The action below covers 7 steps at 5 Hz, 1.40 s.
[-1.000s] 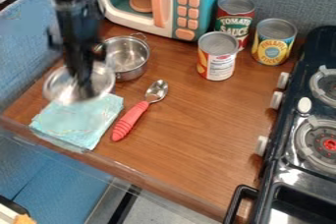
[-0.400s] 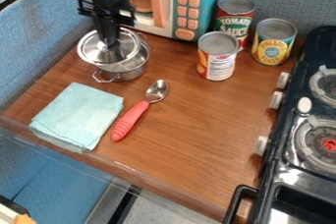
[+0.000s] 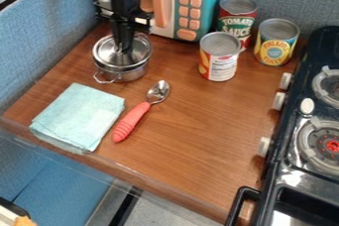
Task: Picked up the lid and put it on the silver pot.
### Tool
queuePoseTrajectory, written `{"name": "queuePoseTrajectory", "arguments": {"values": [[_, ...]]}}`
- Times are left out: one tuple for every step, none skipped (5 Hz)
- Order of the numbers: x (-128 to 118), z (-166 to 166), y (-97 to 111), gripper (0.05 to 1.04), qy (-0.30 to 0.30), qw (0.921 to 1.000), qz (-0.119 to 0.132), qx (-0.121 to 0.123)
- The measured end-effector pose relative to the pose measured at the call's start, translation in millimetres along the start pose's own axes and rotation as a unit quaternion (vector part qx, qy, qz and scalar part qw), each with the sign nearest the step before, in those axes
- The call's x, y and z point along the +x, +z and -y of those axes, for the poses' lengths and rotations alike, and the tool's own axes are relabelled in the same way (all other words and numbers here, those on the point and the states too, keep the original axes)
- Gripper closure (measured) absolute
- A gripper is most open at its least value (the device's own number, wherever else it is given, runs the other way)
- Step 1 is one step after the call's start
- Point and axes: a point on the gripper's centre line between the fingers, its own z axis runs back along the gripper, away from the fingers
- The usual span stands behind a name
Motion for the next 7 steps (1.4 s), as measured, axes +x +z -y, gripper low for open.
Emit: {"name": "queuePoseTrajectory", "arguments": {"values": [[10.4,-4.6,-8.9,1.03,0.005,1.0,-0.006,0.003],[11.9,-6.2,-9.1,1.03,0.003,1.0,-0.005,0.007],[2.6,-4.6,-14.1,1.006,-0.002,0.9999,-0.013,0.009],[-6.0,-0.4,-14.0,0.861,0.0,0.9999,-0.013,0.003],[-9.3,3.9,-4.3,0.601,0.013,0.9999,0.003,-0.005],[-2.4,5.3,35.0,0.3,0.018,0.9985,0.05,-0.009],[-6.6,5.0,54.1,0.089,0.025,0.9978,0.061,-0.006]]}}
